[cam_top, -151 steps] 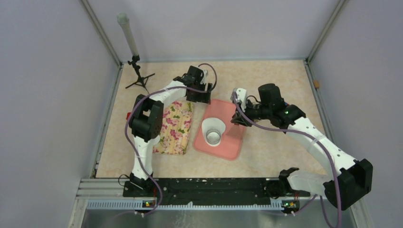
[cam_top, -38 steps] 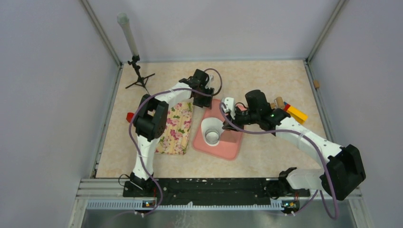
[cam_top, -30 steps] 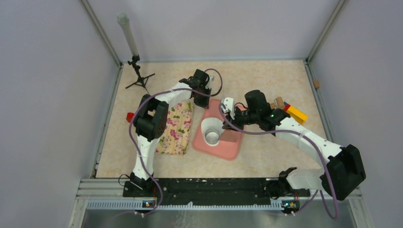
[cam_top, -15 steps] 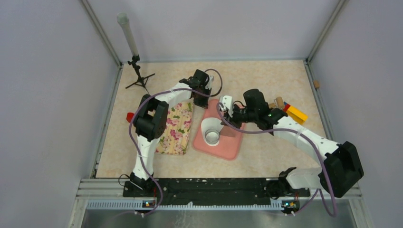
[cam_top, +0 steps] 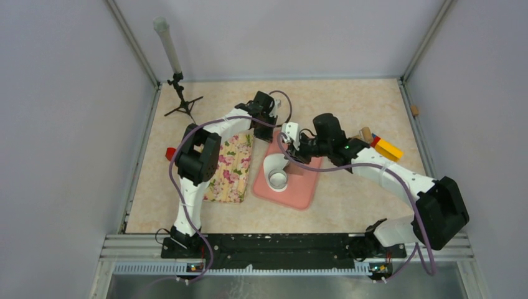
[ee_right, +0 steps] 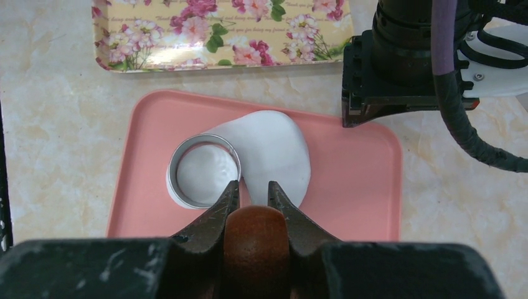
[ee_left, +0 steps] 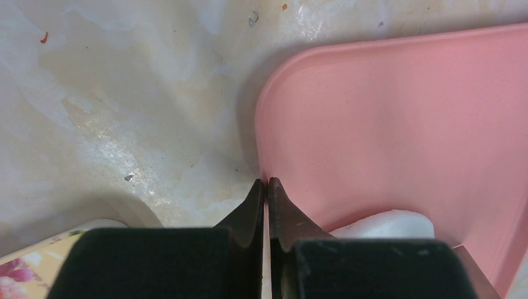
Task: Roll out the dumpling wrappers from the dough
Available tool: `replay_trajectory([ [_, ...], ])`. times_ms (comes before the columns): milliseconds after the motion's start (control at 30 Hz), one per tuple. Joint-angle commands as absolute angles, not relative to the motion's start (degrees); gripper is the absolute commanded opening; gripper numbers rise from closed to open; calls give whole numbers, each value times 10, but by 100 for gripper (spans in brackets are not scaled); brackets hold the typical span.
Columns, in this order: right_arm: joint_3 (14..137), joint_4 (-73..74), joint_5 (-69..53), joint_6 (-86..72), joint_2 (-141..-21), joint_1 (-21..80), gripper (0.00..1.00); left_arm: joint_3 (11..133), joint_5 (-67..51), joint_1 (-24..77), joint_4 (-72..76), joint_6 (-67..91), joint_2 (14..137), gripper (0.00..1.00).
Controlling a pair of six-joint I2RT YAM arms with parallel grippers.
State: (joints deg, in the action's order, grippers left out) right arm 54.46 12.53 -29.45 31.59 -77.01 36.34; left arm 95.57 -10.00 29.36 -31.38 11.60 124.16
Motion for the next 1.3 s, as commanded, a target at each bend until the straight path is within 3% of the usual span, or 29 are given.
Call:
replay_trajectory([
  [0,567,79,-203,388,-803,361,0,948,-117,309,-314,101,1234,0],
  [667,654,113,-186,476,-841,361,0,958,-101,317,-322,99,1242,0],
  [767,676,169,-200,460,-813,361,0,977,-87,314,-338,110,1246,17],
  [867,682,210,-218,436,-768,360,0,992,-98,305,-343,116,1239,43],
  [1000,697,284,-285,410,-716,360,0,1029,-97,292,-360,112,1219,57],
  [1200,675,318,-336,390,-658,360,0,1068,-101,271,-380,92,1156,92],
  [1267,644,292,-321,375,-636,359,0,1057,-116,265,-378,72,1121,96],
])
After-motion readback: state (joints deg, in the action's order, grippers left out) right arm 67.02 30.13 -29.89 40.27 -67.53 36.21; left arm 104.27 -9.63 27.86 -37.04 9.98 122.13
